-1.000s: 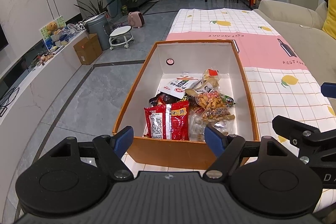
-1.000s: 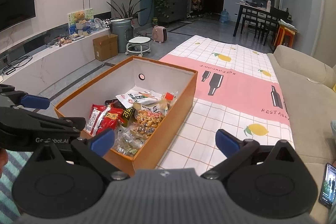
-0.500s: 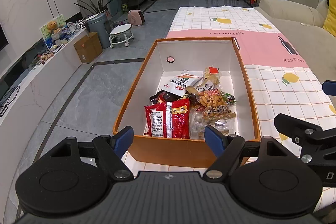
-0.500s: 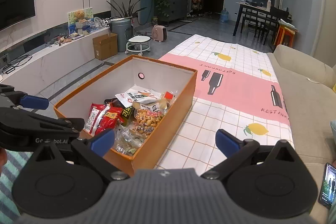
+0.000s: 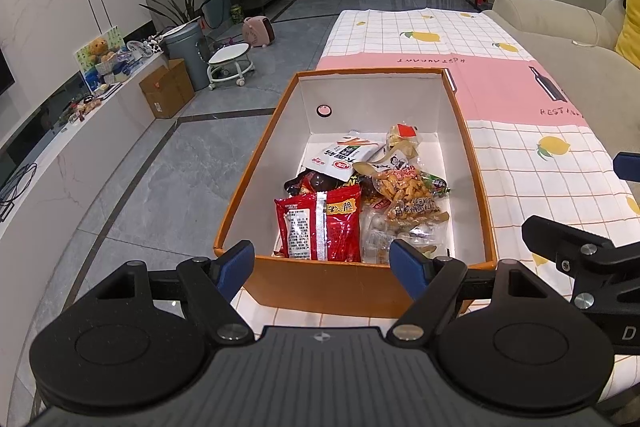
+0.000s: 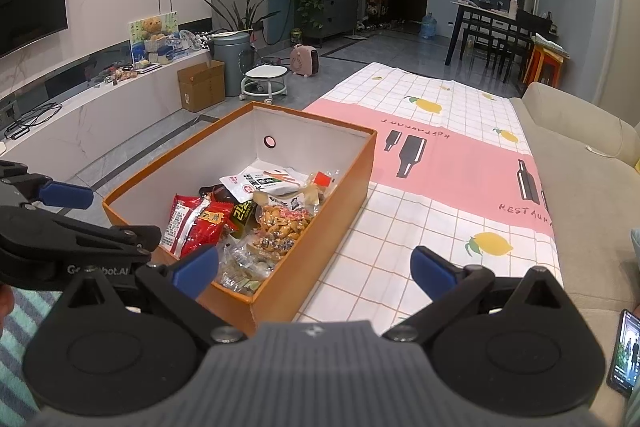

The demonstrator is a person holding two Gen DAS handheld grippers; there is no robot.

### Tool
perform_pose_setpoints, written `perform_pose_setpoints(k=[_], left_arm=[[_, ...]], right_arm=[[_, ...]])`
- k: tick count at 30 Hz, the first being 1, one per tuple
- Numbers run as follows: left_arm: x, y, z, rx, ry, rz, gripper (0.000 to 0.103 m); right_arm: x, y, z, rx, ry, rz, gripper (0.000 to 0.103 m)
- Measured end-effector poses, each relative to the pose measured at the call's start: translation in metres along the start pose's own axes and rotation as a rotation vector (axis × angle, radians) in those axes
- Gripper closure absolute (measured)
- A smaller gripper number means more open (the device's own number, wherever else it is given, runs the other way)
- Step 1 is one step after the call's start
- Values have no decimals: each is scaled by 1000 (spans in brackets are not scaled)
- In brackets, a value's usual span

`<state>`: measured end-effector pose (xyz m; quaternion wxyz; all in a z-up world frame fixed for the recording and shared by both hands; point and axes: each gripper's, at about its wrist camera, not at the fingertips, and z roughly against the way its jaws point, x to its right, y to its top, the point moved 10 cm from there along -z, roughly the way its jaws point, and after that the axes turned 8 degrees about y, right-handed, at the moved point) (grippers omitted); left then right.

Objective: Organize snacks

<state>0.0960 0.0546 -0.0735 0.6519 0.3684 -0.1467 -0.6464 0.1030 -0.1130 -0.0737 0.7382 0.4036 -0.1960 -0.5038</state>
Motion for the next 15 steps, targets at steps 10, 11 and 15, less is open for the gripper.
perform_pose_setpoints(k=[10, 11, 15], left_arm=[[0, 0, -1, 2, 8, -11, 13], [0, 0, -1, 2, 9, -12, 13], [-1, -1, -1, -1, 8, -13, 13]], right_arm=[[-2, -2, -2, -10, 8, -1, 4], [-2, -2, -2, -11, 7, -1, 4], [-1, -2, -3, -11, 7, -2, 4]])
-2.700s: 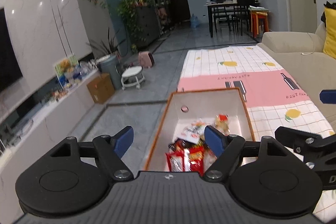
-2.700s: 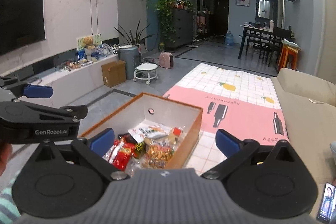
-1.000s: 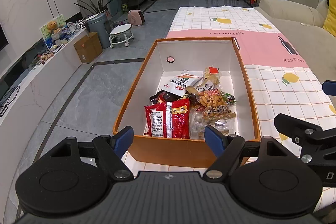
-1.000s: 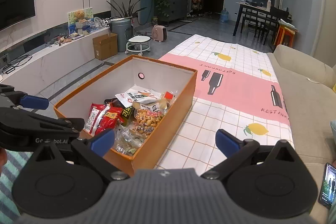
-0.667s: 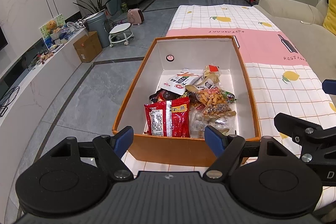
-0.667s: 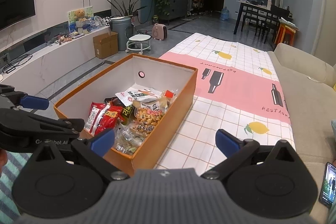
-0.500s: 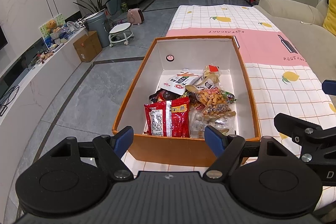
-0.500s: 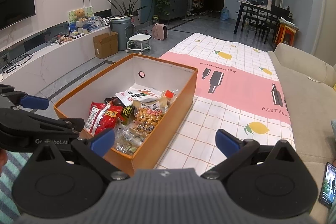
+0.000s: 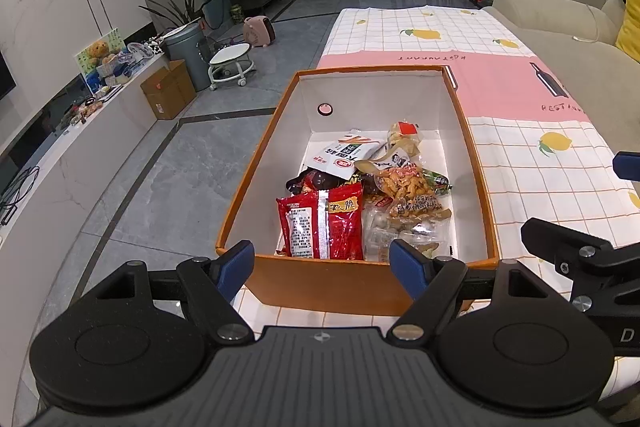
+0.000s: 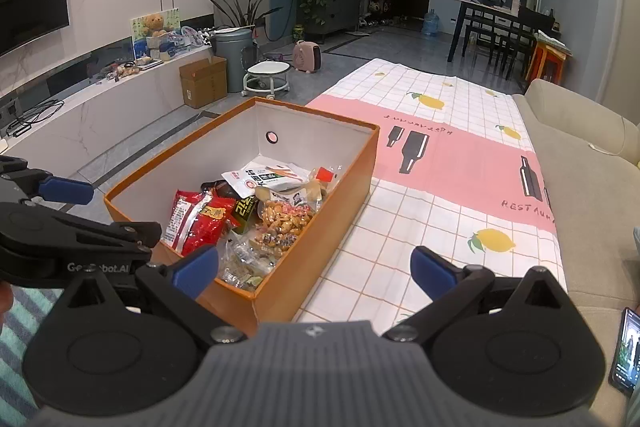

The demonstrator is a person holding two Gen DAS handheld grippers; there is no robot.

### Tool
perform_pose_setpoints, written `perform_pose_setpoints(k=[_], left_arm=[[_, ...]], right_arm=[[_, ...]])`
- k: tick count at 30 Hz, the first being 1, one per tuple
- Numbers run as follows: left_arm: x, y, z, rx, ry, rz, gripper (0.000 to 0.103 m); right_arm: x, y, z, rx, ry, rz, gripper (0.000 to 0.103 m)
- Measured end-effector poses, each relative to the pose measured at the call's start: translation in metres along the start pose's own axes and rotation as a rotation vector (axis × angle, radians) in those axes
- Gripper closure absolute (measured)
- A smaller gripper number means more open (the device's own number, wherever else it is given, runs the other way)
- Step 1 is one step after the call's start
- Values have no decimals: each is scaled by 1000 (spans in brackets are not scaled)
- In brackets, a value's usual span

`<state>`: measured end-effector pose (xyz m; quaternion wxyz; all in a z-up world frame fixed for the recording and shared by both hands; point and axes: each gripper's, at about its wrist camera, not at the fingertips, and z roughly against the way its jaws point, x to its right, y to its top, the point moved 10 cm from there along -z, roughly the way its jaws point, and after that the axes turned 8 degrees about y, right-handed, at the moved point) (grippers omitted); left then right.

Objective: Organize snacks

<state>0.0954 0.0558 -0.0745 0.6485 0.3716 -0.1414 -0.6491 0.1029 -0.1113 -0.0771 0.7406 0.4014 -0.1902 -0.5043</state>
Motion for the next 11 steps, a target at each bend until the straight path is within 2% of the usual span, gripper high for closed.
perform_pose_setpoints(k=[11], left_arm=[[1, -1, 0, 1, -8, 3, 13]], right_arm=[[3, -2, -2, -7, -5, -2, 4]])
